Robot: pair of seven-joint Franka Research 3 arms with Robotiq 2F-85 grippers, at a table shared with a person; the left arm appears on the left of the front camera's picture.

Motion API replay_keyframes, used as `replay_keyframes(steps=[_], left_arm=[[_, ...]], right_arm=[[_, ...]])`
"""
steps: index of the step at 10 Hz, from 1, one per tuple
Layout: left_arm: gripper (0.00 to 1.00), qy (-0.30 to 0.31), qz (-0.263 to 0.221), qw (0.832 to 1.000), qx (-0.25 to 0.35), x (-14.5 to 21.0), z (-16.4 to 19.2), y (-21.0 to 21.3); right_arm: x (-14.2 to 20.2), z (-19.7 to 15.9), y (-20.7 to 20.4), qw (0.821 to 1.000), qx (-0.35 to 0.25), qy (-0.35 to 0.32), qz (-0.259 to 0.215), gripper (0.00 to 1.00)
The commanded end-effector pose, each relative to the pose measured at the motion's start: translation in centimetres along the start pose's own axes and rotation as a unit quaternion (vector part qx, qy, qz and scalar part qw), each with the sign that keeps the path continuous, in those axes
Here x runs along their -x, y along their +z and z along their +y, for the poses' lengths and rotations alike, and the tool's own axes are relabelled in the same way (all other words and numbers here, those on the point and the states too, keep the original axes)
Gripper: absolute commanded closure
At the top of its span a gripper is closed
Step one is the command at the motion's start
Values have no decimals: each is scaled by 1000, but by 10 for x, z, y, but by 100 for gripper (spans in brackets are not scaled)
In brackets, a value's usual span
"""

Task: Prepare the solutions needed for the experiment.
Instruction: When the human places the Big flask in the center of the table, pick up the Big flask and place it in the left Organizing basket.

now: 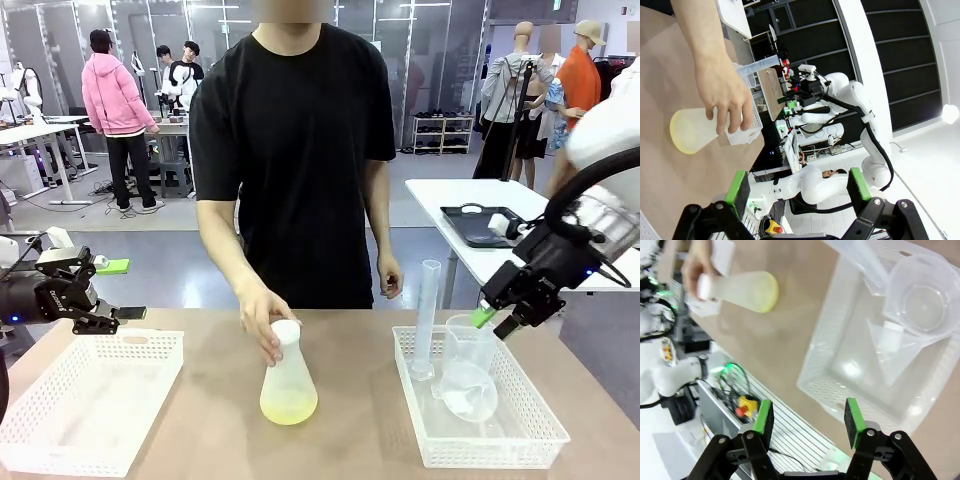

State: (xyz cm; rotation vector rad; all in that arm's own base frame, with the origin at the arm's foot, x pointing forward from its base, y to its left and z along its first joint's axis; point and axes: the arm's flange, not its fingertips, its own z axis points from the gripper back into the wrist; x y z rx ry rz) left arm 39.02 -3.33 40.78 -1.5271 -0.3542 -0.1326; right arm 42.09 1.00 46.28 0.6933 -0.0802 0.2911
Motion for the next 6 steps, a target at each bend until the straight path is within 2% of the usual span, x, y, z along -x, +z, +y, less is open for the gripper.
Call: replay_keyframes(steps=[1,4,6], left_arm=[[0,1,4,1000,6,0,-2,0],[0,1,4,1000,6,0,-2,0],[0,1,4,1000,6,0,-2,0]], right_arm=[[26,5,-1,995,-81,-13,-48,28],[42,8,-6,960,-263,-68,-62,28],[47,4,-11,935,-332,-100,-73,28]])
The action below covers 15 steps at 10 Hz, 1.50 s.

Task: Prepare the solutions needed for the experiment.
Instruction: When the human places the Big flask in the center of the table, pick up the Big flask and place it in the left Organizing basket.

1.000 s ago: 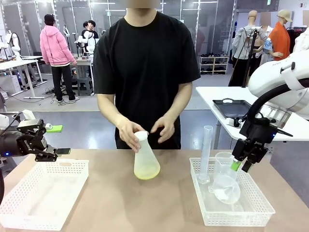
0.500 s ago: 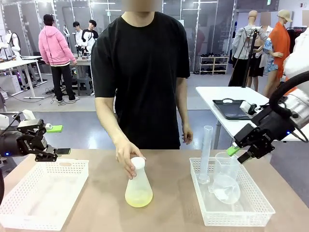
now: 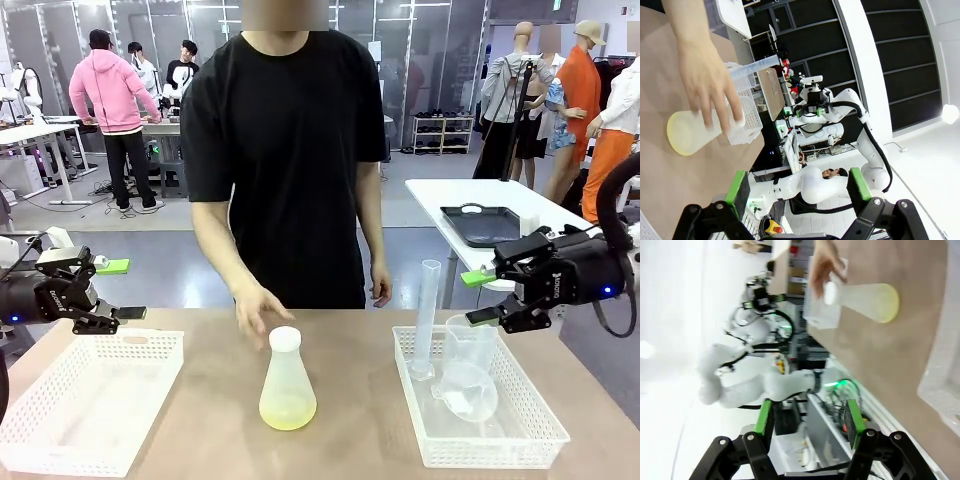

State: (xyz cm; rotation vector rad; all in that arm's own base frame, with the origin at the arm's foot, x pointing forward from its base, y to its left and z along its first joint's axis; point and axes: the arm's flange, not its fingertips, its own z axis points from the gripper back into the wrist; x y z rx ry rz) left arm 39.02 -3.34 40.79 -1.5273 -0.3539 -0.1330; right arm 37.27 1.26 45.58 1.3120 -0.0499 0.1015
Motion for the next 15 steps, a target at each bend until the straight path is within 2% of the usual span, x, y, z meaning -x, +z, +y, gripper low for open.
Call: replay_keyframes(steps=[1,6,9,10,11,15], left_arm=[[0,1,4,1000,6,0,-2,1],[0,1,4,1000,6,0,-2,1],[0,1,4,1000,6,0,-2,1],[0,1,4,1000,6,0,-2,1],[0,1,4,1000,6,0,-2,1],[0,1,4,1000,6,0,-2,1]], right_arm=[[-1,-12,0,998,-53,-39,-13,28],[-6,-25,-4,990,-77,-75,-95,28],[-8,-31,-6,988,-82,-86,-95,28],[-11,-31,-8,990,-72,-89,-82,28],[-7,-32,-3,991,-78,-69,-89,28],[-7,-32,-3,991,-78,-69,-89,28]])
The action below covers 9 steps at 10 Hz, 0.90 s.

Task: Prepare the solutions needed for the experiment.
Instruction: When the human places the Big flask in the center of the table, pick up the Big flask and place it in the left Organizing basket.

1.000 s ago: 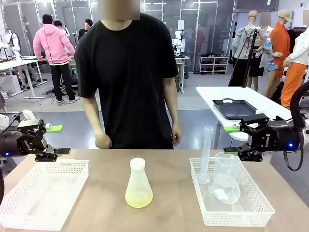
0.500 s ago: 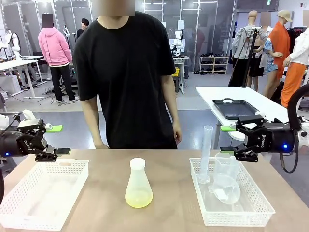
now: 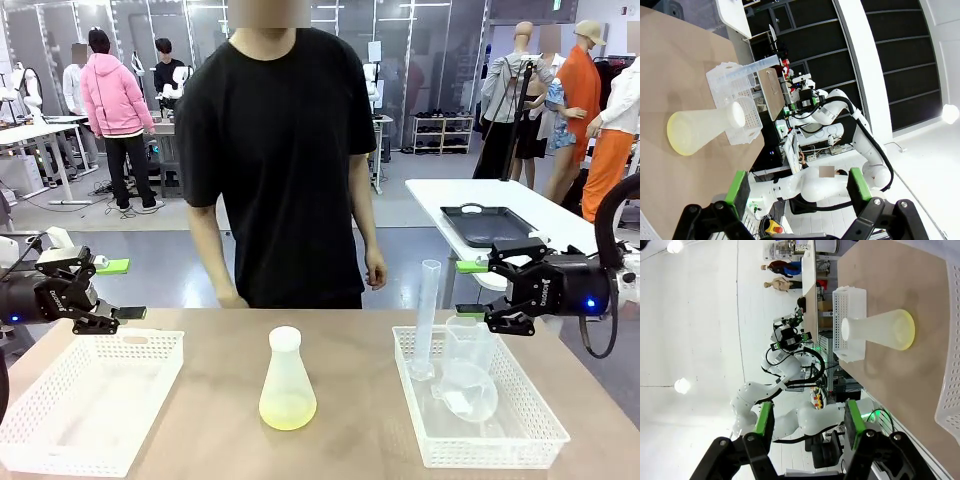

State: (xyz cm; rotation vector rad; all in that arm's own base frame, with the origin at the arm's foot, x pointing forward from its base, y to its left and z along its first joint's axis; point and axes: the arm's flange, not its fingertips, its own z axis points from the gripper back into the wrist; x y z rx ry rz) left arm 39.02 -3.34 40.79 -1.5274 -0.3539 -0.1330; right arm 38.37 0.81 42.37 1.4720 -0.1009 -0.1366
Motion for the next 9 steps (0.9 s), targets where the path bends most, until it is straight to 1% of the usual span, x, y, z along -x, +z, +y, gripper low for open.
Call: replay_keyframes(steps=[1,7,8,9], left_arm=[[0,1,4,1000,6,0,-2,1],[0,0,0,1000,0,0,0,0],[0,-91,-7,995,-39,-6,-7,-1],[0,-168,6,984,-59,-9,-14,-1]], right_arm=[[1,1,0,1000,-2,2,0,28],[1,1,0,1000,-2,2,0,28],[1,1,0,1000,-2,2,0,28],[1,1,0,1000,-2,2,0,28]])
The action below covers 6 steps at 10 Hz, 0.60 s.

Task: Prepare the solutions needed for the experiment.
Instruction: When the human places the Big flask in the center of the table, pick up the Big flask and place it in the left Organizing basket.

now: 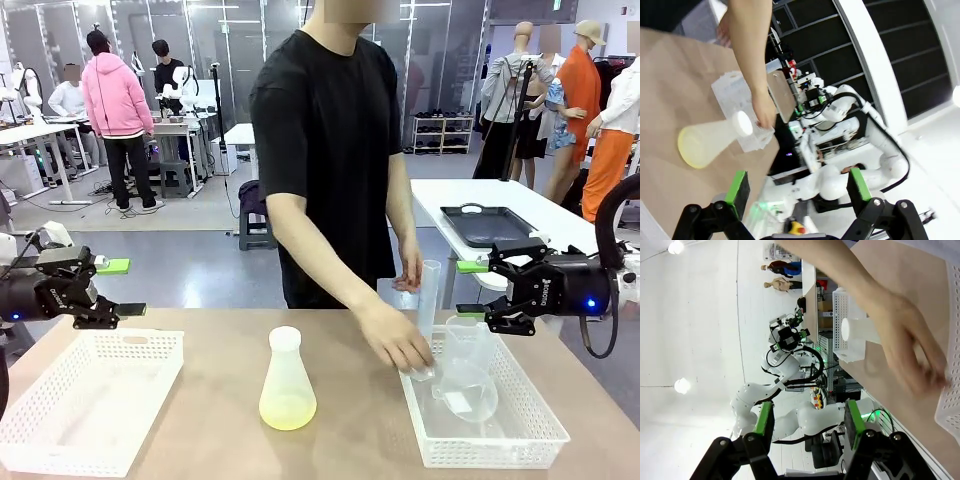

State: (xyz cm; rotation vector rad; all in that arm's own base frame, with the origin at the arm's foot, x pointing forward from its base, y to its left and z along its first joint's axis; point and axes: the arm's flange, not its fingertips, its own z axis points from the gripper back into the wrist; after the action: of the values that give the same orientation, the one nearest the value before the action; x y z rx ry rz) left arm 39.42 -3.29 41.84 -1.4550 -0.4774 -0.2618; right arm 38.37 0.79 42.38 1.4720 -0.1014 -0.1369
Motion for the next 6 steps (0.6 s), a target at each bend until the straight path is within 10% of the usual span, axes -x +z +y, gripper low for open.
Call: replay_keyframes(steps=[1,3,6], left_arm=[[0,-173,23,982,-76,-5,-7,-1],[0,-287,54,952,-87,-1,-8,-7],[0,-472,69,860,-182,17,-10,-20]], right_arm=[[1,1,0,1000,-2,2,0,28],[1,1,0,1000,-2,2,0,28],[1,1,0,1000,-2,2,0,28]])
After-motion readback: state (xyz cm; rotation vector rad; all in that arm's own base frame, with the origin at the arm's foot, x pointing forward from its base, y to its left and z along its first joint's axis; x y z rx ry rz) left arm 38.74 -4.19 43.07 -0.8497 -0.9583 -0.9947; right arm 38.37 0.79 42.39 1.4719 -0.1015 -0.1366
